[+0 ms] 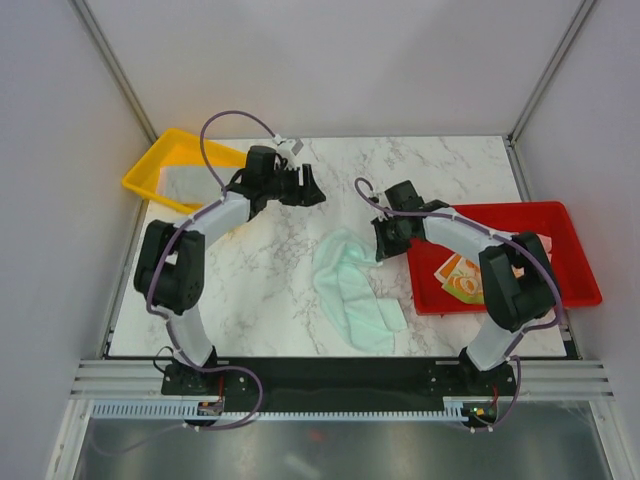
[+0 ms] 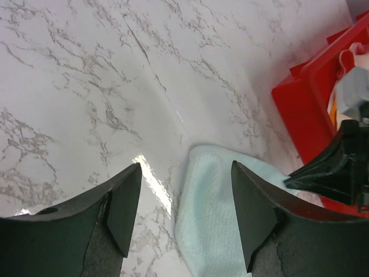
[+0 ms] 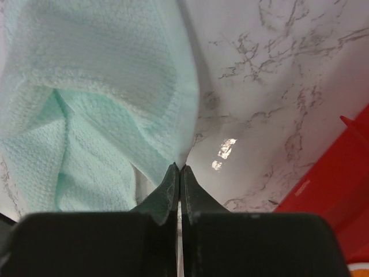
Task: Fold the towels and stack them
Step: Flatten out the crumpled towel
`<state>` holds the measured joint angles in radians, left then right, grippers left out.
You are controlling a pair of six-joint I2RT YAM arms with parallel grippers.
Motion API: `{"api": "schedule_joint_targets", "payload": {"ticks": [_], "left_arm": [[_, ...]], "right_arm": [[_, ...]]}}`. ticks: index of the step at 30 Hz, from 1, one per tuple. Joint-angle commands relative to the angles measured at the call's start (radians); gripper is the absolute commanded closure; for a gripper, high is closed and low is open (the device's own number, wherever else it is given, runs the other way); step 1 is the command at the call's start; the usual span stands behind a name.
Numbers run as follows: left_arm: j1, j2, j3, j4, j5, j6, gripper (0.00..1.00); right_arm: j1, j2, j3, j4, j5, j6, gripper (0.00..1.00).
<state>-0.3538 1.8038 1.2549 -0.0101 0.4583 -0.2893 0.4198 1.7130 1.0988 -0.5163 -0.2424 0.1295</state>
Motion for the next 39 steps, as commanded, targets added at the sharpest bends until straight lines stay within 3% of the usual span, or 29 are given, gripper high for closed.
{"api": "schedule_joint_targets", "payload": {"ticks": [1,4,10,16,22,29,34,39], "left_arm": [[0.001,0.107,0.116,-0.174,0.077,0.134,0.3],[-0.001,0.175,0.184,-0.241,0.109,0.174,0.32],[-0.043,0.229,0.167,-0.265,0.178,0.173,0.33],[-0.137,0.266,0.132,-0.264,0.119,0.154,0.35],[-0.149,0.233,0.098,-0.261,0.037,0.105,0.53],[-0.148,0.143,0.06,-0.26,-0.108,0.068,0.98],[-0.149,-0.009,-0.011,-0.241,-0.17,0.035,0.98],[-0.194,-0.201,-0.159,-0.372,-0.455,-0.192,0.98]], "right_arm": [[-0.009,-0.07,0.013,-0.022,0.051,-0.008,1.0],[-0.012,-0.104,0.001,-0.025,0.068,-0.008,1.0],[-0.012,-0.104,0.009,-0.022,0.066,-0.008,1.0],[-0.013,-0.121,0.006,-0.016,0.063,-0.002,1.0],[-0.013,-0.142,0.004,0.021,0.008,0.016,1.0],[-0.012,-0.153,-0.03,0.065,-0.043,0.041,1.0],[-0.013,-0.164,-0.042,0.116,-0.073,0.041,1.0],[-0.01,-0.043,0.065,0.157,-0.092,0.052,1.0]]}}
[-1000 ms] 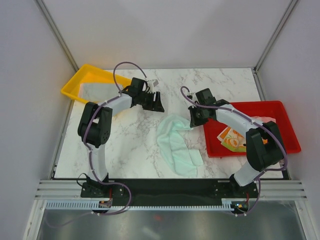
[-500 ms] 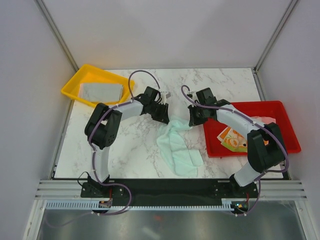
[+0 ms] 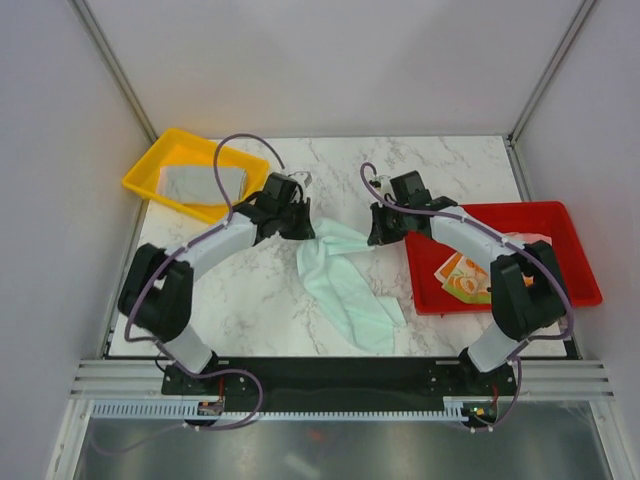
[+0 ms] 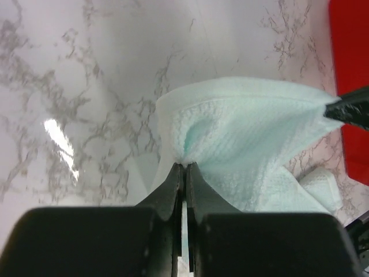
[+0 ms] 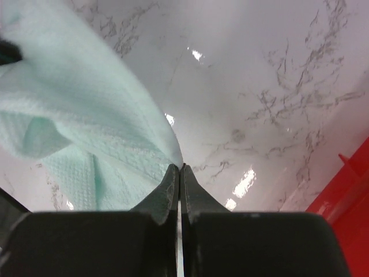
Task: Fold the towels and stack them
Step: Flatten out the crumpled towel
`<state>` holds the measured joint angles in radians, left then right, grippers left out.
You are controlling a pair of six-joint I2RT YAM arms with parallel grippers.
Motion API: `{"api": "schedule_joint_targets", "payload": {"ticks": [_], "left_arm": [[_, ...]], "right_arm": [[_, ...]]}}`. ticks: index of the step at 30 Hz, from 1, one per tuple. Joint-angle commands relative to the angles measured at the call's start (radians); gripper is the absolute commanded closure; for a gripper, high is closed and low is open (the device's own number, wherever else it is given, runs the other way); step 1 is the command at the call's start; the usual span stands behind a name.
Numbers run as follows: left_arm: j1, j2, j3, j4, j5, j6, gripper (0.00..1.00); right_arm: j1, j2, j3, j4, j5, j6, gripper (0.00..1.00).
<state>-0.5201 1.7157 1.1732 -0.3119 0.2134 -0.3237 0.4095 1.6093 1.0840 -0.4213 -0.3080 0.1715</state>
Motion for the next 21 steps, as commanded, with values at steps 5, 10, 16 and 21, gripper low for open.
{"api": "schedule_joint_targets", "payload": {"ticks": [5,10,16,21], "left_arm": [[-0.061,-0.137,-0.23,0.075,-0.077,-0.353,0.93],[-0.051,-0.108,-0.138,0.021,-0.009,-0.324,0.38],[0.069,-0.048,0.041,-0.078,-0.101,-0.164,0.33],[0.092,0.082,0.112,-0.099,-0.054,-0.098,0.39]], "right_arm": [[-0.003,0.194,0.201,-0.04,0.075,-0.042,1.0],[-0.014,0.283,0.296,-0.122,0.107,-0.11,1.0],[-0.021,0.334,0.35,-0.149,0.107,-0.162,1.0],[-0.024,0.34,0.356,-0.152,0.103,-0.162,1.0]]}}
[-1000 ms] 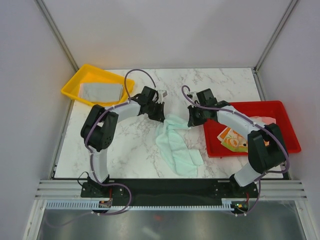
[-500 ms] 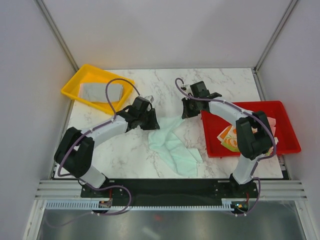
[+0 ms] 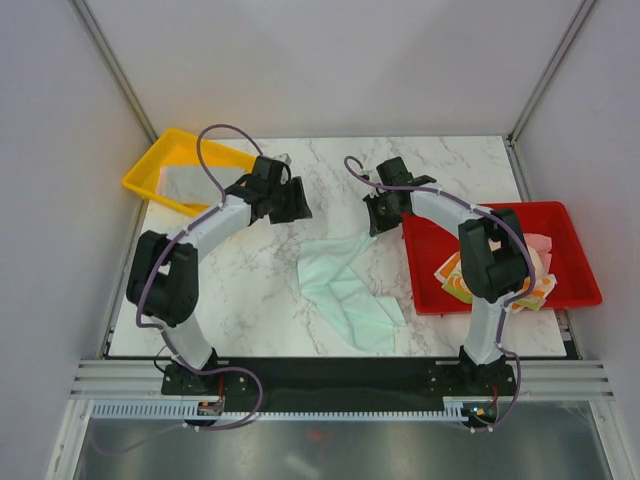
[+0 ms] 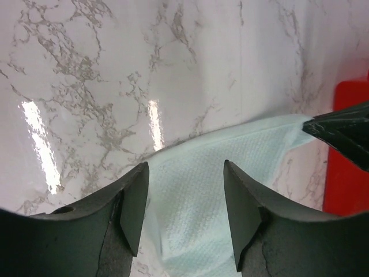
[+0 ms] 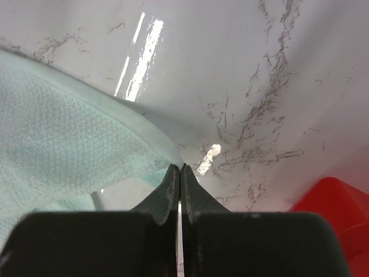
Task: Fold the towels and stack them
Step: Flatten out the crumpled towel
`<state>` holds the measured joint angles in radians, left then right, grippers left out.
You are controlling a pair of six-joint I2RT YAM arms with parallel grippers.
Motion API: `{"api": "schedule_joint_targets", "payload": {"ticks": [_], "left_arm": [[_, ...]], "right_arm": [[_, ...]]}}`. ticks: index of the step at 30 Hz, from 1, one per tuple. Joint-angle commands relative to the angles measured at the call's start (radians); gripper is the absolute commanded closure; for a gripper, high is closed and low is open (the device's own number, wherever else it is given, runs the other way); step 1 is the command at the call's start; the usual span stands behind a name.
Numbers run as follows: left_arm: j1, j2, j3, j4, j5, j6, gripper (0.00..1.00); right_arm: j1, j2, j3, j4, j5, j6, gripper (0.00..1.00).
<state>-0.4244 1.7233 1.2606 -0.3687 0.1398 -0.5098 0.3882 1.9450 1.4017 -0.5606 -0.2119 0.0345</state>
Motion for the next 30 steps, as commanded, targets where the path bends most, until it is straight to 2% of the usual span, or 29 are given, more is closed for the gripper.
{"api": "schedule_joint_targets", "payload": {"ticks": [1,8,20,24,26,29,30], "left_arm": [[-0.008,0.085,0.022,-0.042,0.03,0.086,0.39],[-0.043,0.165,-0.012,-0.03,0.024,0.073,0.39],[-0.057,0.196,-0.04,-0.013,-0.16,0.065,0.39],[-0.059,0.234,-0.021,-0.007,-0.117,0.059,0.45],[-0.06,0.246,-0.015,-0.009,-0.098,0.056,0.57],[-0.063,0.26,-0.012,-0.004,-0.08,0.053,0.62],[-0.063,0.263,-0.01,-0.006,-0.069,0.05,0.68]], "right_arm": [[-0.003,0.005,0.037,-0.015,0.006,-0.025,1.0],[-0.005,-0.003,0.014,-0.015,0.02,-0.025,1.0],[-0.005,-0.02,-0.003,-0.013,0.025,-0.025,1.0],[-0.005,-0.023,-0.007,-0.005,0.017,-0.024,1.0],[-0.003,-0.023,-0.015,-0.002,0.014,-0.024,1.0],[-0.003,-0.026,-0.018,0.001,0.009,-0.025,1.0],[-0.003,-0.027,-0.021,0.007,0.008,-0.027,1.0]]}}
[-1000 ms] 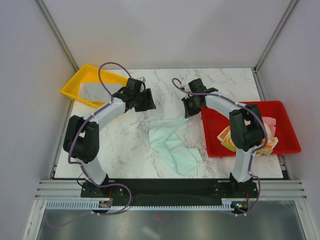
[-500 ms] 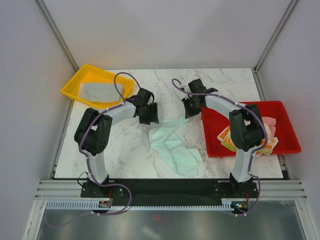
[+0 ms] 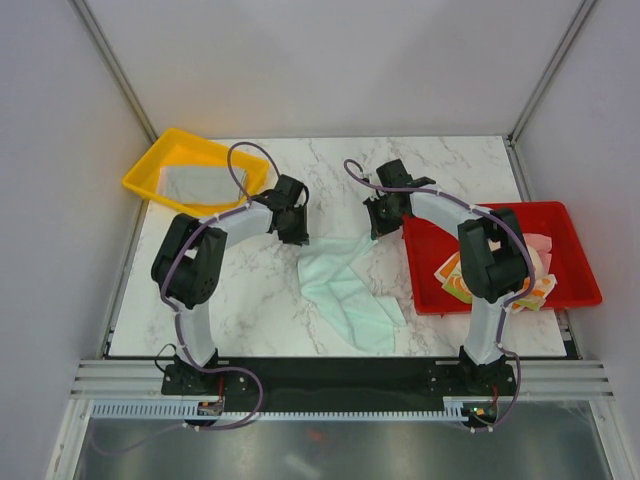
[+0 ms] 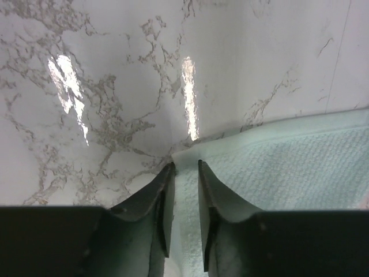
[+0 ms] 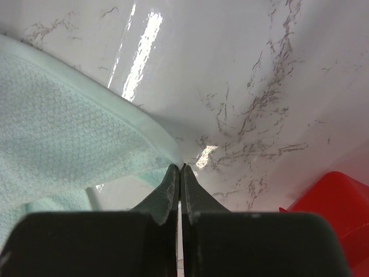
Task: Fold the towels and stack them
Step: Flatten out the crumpled towel
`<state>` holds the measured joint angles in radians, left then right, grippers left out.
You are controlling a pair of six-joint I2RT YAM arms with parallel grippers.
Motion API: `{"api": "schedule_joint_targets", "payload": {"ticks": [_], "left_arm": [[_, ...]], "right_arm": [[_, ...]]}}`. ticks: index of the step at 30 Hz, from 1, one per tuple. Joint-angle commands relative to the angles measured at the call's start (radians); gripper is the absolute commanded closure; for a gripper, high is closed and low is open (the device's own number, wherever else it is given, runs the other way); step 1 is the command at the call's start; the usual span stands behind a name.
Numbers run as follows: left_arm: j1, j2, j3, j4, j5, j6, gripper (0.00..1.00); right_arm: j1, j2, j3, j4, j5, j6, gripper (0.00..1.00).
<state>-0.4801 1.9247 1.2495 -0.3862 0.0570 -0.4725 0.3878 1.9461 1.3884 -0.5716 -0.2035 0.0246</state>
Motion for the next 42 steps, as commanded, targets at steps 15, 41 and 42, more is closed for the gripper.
{"api": "schedule_joint_targets", "payload": {"ticks": [15,41,42], "left_arm": [[0.001,-0.107,-0.005,-0.002,0.069,-0.002,0.98],[0.0,-0.608,-0.13,0.001,0.171,0.094,0.98],[0.0,-0.637,-0.124,0.003,0.178,0.095,0.98]], "right_arm": [[0.008,-0.082,-0.06,0.056,-0.037,0.024,1.0],[0.06,-0.507,-0.164,0.136,-0.037,0.164,1.0],[0.062,-0.533,-0.161,0.134,-0.048,0.164,1.0]]}}
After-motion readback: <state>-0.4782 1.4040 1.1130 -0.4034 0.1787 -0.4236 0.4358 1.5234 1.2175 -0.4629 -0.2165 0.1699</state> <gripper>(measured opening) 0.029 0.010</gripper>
